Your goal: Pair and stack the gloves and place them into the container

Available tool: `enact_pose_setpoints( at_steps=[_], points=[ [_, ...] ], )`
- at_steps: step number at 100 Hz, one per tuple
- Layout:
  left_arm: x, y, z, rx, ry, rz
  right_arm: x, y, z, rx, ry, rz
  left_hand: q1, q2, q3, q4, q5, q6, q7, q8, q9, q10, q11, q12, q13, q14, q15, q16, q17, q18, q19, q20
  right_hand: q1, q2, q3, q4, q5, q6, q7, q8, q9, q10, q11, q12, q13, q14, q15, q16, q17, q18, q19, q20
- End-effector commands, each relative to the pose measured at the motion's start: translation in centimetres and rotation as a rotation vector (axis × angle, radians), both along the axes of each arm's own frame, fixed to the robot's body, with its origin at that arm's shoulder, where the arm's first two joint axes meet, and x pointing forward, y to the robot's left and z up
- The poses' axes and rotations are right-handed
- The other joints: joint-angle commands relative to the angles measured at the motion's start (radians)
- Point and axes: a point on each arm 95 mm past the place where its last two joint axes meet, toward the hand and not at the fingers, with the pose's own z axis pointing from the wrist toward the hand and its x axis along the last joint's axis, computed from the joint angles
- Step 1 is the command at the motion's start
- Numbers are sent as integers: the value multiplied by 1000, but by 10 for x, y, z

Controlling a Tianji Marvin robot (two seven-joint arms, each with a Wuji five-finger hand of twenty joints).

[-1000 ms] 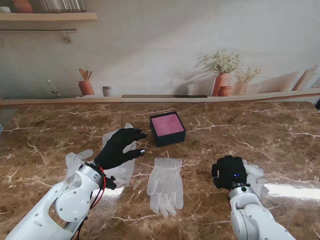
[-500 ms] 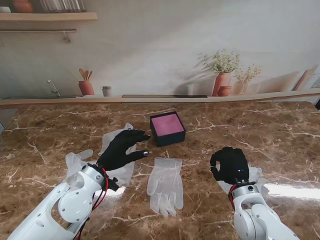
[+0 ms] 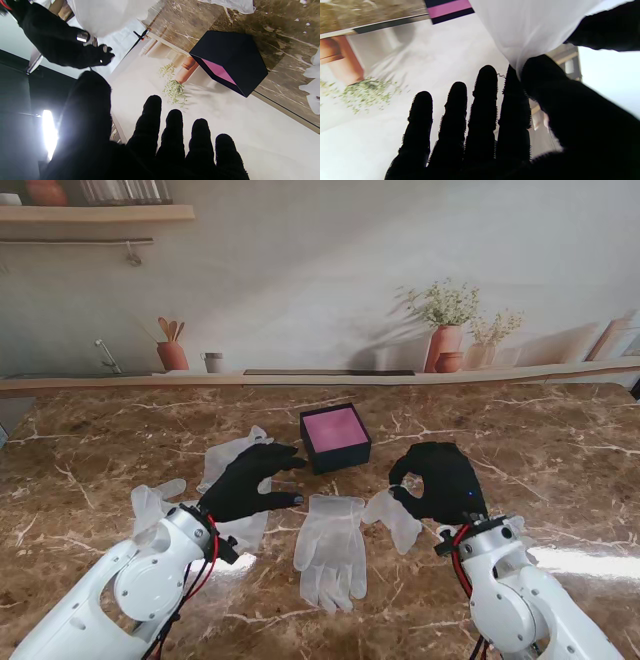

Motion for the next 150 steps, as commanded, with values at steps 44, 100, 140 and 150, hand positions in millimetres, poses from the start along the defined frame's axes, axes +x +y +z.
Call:
enact_pose_setpoints(
  at_steps=[44, 100, 140, 150],
  points=[
    [-4, -18, 26, 10, -23, -97, 9, 48, 35, 74, -80, 189, -4, -71, -11, 23, 3, 12, 33, 10, 7, 19, 22, 16, -3, -4, 3, 6, -10, -18, 46, 29, 17, 39, 50, -36, 47, -28, 40, 41, -9, -27, -11, 4, 5, -20, -15, -27, 28, 6, 1, 12],
    [-19, -23, 44, 43, -183, -21, 8, 63, 44, 171, -77, 199, -166, -194, 484, -33, -70, -15, 232, 185, 79, 16, 85, 75, 87, 61, 73, 98, -31, 100, 291, 148, 20, 21, 64, -30, 52, -4, 47, 27, 73, -12, -4, 12, 124, 12, 21, -1, 77, 34, 50, 27],
    [-42, -28, 35, 59, -144, -50, 13, 73, 49, 196, -102, 60, -146, -146, 55, 15, 62, -54, 331, 306, 178, -20, 127, 304, 128, 93, 145, 320, -53, 171, 329, 270, 29, 13, 68, -26, 52, 20, 59, 17, 88, 3, 0, 19, 152, 25, 39, 20, 97, 38, 86, 29],
    [-45, -34, 29, 61, -123, -66, 14, 76, 50, 220, -99, 47, -139, -142, 1, 24, 57, -34, 220, 218, 138, -16, 82, 259, 95, 82, 106, 287, -57, 167, 276, 268, 31, 13, 68, -26, 50, 26, 61, 15, 87, 8, 2, 22, 151, 27, 44, 25, 95, 39, 93, 28]
  ],
)
